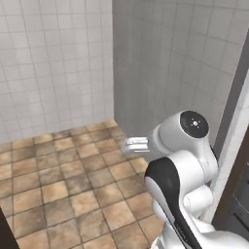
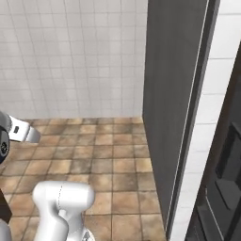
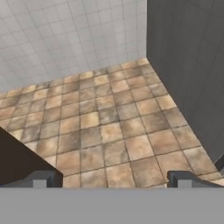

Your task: Four empty soda cans are scattered around the kitchen. Gather all the cans and cluster them next to the stove for recycling.

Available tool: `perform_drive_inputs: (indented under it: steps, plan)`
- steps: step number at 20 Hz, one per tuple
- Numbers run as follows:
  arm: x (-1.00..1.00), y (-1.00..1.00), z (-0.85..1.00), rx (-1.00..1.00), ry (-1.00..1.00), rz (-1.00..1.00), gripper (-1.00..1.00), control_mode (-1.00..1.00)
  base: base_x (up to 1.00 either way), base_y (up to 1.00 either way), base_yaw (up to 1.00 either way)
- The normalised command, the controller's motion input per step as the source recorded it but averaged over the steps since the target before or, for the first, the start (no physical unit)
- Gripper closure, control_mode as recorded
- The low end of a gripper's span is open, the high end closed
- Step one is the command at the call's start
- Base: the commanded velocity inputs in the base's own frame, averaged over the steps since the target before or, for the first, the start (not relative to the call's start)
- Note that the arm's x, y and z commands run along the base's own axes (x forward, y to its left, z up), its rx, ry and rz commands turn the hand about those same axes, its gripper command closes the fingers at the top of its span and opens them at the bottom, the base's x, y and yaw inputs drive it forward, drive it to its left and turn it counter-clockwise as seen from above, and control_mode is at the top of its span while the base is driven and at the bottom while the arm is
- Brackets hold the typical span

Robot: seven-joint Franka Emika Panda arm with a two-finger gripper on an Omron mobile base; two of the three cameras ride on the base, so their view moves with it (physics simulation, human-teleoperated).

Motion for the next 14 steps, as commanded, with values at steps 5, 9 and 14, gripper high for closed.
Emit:
perform_drive_inputs:
  steps: [5, 9, 14]
  plan:
    - [0.0, 0.0, 0.0, 0.0, 0.0, 0.0, -1.0, 1.0, 1.0, 0.0, 0.25]
    - [0.0, 0.0, 0.0, 0.0, 0.0, 0.0, -1.0, 1.0, 1.0, 0.0, 0.24]
    - [0.0, 0.0, 0.0, 0.0, 0.0, 0.0, -1.0, 1.0, 1.0, 0.0, 0.25]
